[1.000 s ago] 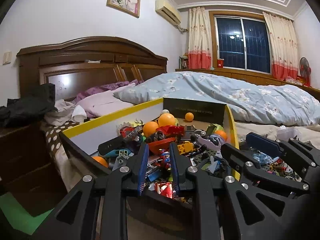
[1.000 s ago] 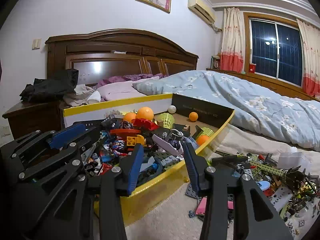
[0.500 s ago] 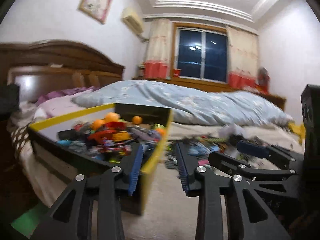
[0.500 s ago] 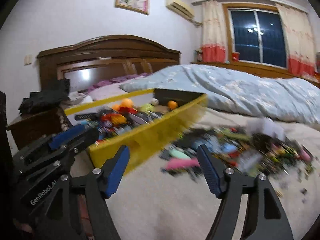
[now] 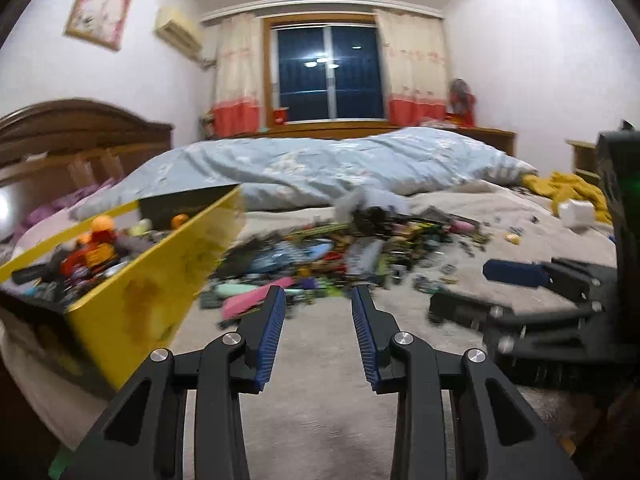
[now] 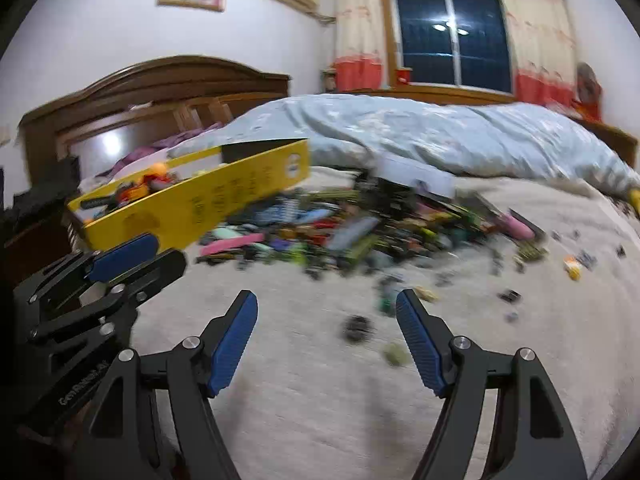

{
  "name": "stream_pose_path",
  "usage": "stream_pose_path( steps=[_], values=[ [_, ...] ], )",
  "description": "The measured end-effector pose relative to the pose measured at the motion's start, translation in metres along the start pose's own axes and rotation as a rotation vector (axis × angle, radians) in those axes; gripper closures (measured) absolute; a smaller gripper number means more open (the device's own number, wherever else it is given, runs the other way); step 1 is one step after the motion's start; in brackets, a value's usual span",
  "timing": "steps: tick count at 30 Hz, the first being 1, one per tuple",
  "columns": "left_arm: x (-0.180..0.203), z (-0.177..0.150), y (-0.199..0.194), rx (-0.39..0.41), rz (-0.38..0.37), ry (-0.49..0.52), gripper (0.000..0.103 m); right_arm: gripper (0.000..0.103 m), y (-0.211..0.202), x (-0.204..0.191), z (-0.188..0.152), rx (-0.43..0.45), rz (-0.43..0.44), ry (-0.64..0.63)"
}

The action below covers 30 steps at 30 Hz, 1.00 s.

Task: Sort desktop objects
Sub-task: 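Move both open grippers back down to the Lego pile, then close the right gripper on a small olive piece while the left grasps a black gear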

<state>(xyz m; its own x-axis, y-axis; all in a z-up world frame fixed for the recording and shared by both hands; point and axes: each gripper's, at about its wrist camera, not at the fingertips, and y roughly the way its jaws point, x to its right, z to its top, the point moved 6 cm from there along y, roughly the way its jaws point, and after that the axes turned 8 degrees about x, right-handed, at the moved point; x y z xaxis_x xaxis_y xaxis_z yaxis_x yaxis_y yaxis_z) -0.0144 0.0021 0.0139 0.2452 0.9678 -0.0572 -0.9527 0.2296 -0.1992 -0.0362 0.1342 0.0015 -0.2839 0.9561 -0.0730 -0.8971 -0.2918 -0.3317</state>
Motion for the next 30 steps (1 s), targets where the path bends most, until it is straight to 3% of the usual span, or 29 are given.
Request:
stream_pose_path(
  steps=[5, 12, 16, 17, 21, 25, 30],
  values=[
    [0.024, -0.010, 0.015, -0.055, -0.111, 0.015, 0.068, 0.030, -0.005, 0.035, -0.016, 0.007, -0.040, 0.040],
    [0.051, -0.021, 0.058, -0.244, -0.281, -0.015, 0.068, 0.031, 0.019, 0.037, -0.043, -0.164, -0.080, -0.022],
    [0.064, -0.034, 0.079, -0.329, -0.332, -0.048, 0.068, 0.034, 0.019, 0.036, -0.046, -0.156, -0.094, -0.044],
    [0.067, -0.036, 0.084, -0.343, -0.343, -0.071, 0.068, 0.041, 0.019, 0.037, -0.047, -0.151, -0.099, -0.043],
    [0.072, -0.036, 0.092, -0.359, -0.341, -0.097, 0.068, 0.050, 0.018, 0.045, -0.045, -0.144, -0.087, -0.011],
    [0.079, -0.036, 0.099, -0.389, -0.299, -0.070, 0.070, 0.070, 0.021, 0.043, -0.045, -0.153, -0.093, -0.046],
    [0.081, -0.035, 0.106, -0.399, -0.267, -0.057, 0.071, 0.084, 0.025, 0.035, -0.043, -0.173, -0.110, -0.111]
  ],
)
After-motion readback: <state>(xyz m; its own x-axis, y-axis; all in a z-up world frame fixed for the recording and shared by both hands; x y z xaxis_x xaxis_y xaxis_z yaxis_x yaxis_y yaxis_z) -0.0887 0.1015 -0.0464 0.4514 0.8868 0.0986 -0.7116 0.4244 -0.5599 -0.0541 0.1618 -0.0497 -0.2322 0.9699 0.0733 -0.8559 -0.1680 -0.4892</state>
